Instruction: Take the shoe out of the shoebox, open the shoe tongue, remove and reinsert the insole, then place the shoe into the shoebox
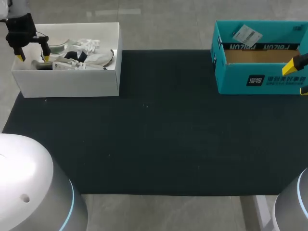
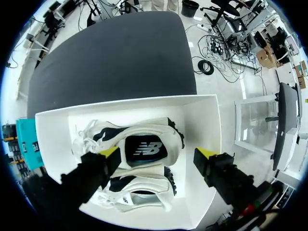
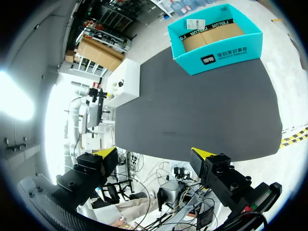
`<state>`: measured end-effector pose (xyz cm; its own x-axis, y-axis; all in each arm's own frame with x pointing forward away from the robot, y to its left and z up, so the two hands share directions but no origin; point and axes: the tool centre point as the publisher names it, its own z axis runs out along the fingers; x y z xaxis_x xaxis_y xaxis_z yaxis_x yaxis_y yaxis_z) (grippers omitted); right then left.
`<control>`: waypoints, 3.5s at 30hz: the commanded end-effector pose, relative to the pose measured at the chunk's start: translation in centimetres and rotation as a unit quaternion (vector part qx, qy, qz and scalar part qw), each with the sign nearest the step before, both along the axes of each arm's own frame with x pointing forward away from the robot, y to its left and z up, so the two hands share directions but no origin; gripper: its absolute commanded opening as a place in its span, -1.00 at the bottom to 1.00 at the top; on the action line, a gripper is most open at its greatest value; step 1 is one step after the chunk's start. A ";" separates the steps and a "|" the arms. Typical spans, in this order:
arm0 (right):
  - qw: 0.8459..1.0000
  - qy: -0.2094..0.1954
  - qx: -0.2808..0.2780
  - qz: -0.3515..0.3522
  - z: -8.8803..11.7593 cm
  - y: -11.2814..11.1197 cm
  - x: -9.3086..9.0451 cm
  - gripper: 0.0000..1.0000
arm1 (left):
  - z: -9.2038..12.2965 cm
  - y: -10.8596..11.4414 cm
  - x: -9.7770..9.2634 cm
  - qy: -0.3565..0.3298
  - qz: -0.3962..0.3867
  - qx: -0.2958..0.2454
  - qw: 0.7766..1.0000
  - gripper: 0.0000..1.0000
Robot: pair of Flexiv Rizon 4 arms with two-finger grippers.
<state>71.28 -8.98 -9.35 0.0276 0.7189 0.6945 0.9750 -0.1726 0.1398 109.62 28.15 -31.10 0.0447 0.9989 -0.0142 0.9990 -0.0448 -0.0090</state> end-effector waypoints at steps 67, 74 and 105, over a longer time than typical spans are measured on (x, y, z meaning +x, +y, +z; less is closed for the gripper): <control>1.000 0.002 -0.001 0.001 0.0 0.0 0.2 1.00 | -7.5 1.6 1.2 0.005 0.005 0.007 1.000 0.22; 1.000 0.002 -0.001 0.001 0.0 0.0 0.2 1.00 | -8.0 1.9 1.0 0.011 0.001 0.007 1.000 -0.17; 1.000 0.002 -0.001 0.001 0.0 0.0 0.2 1.00 | 1.2 1.9 -0.5 0.030 -0.080 0.029 0.996 -1.00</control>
